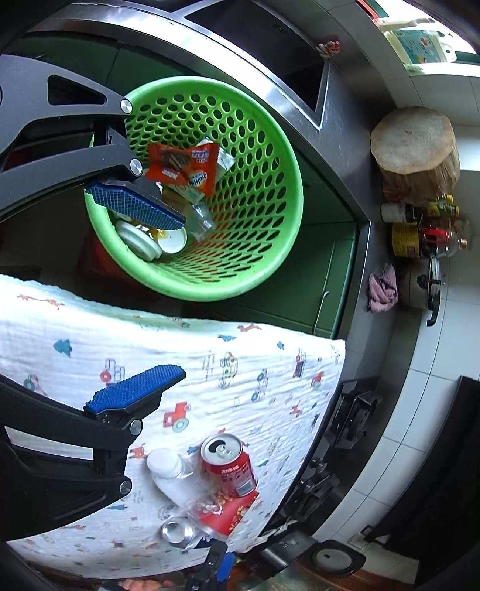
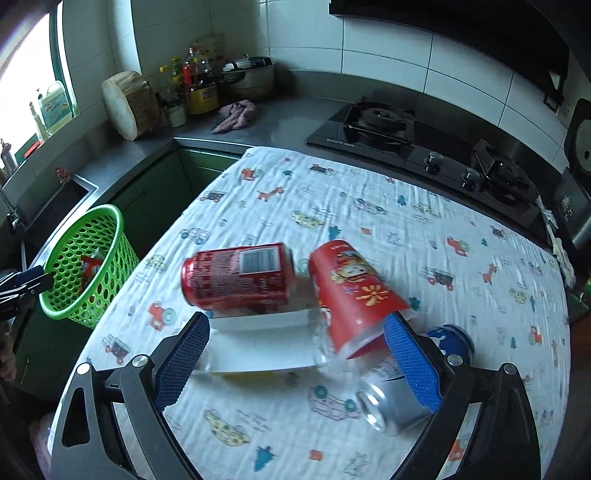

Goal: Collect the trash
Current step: 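Grasp the red paper cup with the right gripper while the left gripper grasps the clear plastic box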

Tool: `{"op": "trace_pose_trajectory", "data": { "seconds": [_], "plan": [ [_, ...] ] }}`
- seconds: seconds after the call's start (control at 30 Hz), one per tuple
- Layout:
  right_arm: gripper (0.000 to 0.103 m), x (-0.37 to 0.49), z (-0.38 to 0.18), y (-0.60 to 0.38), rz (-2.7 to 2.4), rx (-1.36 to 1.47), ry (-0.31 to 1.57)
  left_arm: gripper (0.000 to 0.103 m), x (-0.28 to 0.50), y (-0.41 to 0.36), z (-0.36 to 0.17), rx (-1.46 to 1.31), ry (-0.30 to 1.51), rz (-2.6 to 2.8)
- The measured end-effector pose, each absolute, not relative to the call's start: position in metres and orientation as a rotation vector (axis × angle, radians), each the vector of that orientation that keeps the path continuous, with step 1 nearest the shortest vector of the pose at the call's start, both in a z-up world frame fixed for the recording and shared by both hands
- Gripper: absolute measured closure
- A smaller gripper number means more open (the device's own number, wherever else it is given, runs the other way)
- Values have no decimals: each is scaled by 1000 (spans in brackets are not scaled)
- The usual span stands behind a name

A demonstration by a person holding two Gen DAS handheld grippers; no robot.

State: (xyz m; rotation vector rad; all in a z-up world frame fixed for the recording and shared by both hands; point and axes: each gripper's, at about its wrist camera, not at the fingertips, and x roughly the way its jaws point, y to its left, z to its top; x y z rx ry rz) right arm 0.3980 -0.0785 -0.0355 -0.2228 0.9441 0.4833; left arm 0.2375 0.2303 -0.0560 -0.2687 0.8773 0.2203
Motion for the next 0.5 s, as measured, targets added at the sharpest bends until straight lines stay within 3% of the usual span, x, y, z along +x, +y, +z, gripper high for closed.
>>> {"op": "trace_pose_trajectory", "data": {
  "seconds": [0.5],
  "plan": [
    [14,492,-76,-83,521,-387,1210,28,273,136,-54,-96,909,-20]
  ]
}}
